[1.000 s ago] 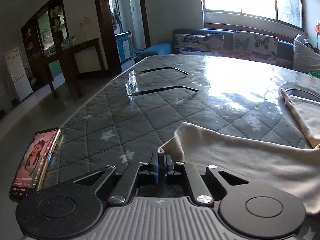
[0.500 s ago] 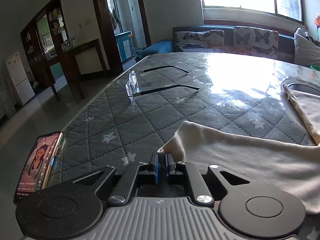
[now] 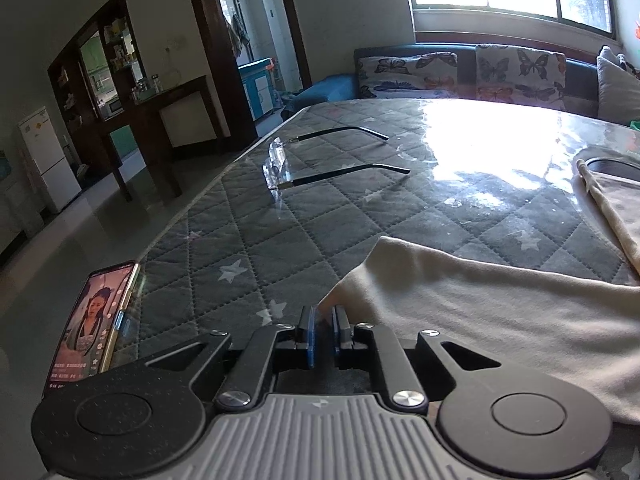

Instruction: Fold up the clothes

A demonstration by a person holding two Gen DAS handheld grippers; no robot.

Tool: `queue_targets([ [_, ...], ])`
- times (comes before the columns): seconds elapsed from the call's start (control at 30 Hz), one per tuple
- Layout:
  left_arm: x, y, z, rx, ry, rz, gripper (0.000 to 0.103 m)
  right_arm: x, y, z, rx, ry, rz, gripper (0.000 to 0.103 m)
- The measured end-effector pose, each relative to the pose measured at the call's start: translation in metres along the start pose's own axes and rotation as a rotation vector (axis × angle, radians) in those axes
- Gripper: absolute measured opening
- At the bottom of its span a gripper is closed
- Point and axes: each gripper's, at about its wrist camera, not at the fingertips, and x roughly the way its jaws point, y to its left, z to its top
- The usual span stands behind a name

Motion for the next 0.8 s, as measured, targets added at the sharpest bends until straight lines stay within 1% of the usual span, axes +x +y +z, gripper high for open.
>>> queue_targets([
  [0.1, -0.006, 0.003, 0.001, -0.014, -0.007, -0.007, 0.011, -0.009, 0.000, -0.001, -0.010, -0.015, 0.004, 0.084],
  [0.17, -0.014, 0.003, 0.002, -0.016, -0.023, -0.016, 0.012, -0.013, -0.001, 0.001, 0.002, -0.046, 0.003, 0.084],
  [0.23, -0.023, 0.000, 0.006, -0.017, -0.036, -0.041, 0.013, -0.014, -0.003, 0.003, 0.014, -0.071, 0.005, 0.084],
  [0.27, -0.028, -0.003, 0.008, -0.012, -0.044, -0.064, 0.013, -0.011, -0.003, 0.003, 0.016, -0.065, 0.002, 0.084],
  [0.4, -0.051, -0.031, 0.015, 0.056, -0.093, -0.186, 0.015, -0.002, 0.005, 0.000, -0.014, -0.025, 0.026, 0.084],
  [0.5, -0.064, -0.063, 0.018, 0.118, -0.100, -0.339, 0.016, -0.013, -0.006, -0.003, 0.022, -0.050, -0.013, 0.084],
  [0.6, -0.078, -0.101, 0.017, 0.197, -0.111, -0.472, 0.016, -0.025, -0.017, -0.005, 0.058, -0.075, -0.051, 0.084],
  [0.8, -0.095, -0.172, 0.006, 0.337, -0.110, -0.654, 0.016, -0.048, -0.038, -0.011, 0.129, -0.126, -0.127, 0.083],
])
